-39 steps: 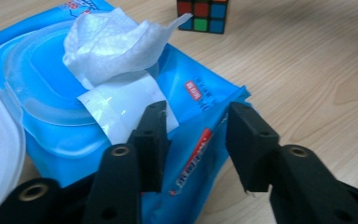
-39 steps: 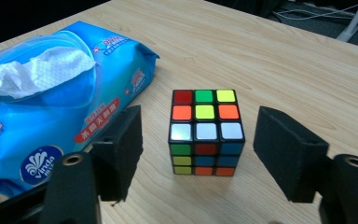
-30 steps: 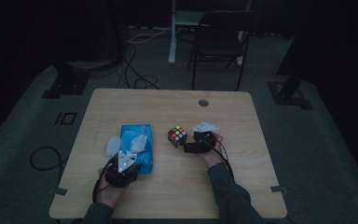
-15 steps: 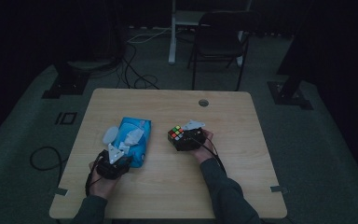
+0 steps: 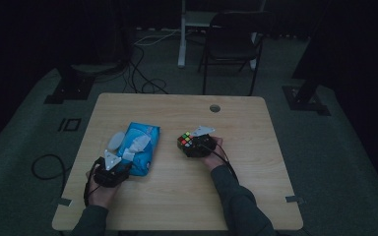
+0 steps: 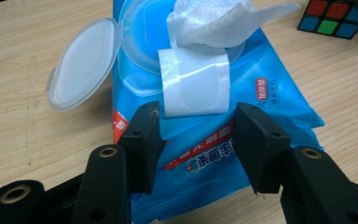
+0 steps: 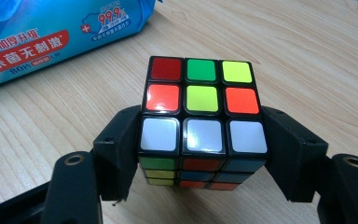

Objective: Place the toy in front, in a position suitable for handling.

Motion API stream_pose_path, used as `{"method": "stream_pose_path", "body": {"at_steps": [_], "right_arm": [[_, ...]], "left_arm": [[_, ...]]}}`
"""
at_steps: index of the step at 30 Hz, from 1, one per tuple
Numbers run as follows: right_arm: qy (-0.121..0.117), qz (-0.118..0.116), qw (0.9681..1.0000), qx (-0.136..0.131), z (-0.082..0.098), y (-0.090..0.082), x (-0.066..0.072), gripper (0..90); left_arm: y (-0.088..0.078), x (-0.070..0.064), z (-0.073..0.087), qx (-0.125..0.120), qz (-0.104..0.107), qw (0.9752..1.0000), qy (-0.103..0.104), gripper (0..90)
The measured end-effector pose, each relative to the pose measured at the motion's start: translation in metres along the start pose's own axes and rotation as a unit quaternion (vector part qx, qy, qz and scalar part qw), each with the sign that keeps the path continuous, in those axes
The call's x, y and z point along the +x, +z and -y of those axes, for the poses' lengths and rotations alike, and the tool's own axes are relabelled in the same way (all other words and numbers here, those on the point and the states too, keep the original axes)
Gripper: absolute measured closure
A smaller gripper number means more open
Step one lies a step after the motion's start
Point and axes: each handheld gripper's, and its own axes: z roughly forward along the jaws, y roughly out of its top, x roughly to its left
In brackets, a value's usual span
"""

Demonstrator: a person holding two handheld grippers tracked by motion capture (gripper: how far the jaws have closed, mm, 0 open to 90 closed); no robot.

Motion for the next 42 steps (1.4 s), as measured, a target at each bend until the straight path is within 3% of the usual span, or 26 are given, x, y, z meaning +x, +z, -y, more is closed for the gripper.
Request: {"method": "stream_pose_path", "body": {"at_steps": [6, 12, 20, 28, 31, 33, 42], "right_arm": [[-0.005, -0.001, 1.0000, -0.005, 0.001, -0.006, 0.000, 34.6], [-0.018, -0.001, 0.9996, -0.020, 0.007, -0.025, 0.002, 34.6], [-0.027, -0.005, 0.9994, -0.021, 0.024, -0.051, 0.003, 34.6], [-0.039, -0.007, 0.9991, -0.015, 0.040, -0.066, 0.005, 34.6], [-0.036, -0.011, 0.9992, -0.015, 0.046, -0.068, 0.004, 34.6], [-0.032, -0.013, 0.9993, -0.014, 0.048, -0.068, 0.004, 34.7], [-0.024, -0.021, 0.9994, -0.015, 0.057, -0.067, 0.001, 34.6]], "left_arm": [[0.000, 0.004, 0.001, 0.003, -0.008, 1.0000, 0.000, 52.9], [0.000, 0.012, 0.002, 0.005, -0.019, 0.9998, -0.003, 52.8], [0.001, 0.027, 0.002, 0.014, -0.039, 0.9992, -0.004, 52.7], [0.006, 0.042, 0.004, 0.030, -0.056, 0.9979, -0.011, 52.4], [0.005, 0.051, 0.008, 0.024, -0.038, 0.9981, -0.042, 51.5], [0.002, 0.054, 0.008, 0.017, -0.034, 0.9982, -0.047, 50.7], [-0.011, 0.055, -0.006, -0.013, 0.014, 0.9991, -0.039, 44.5]]}}
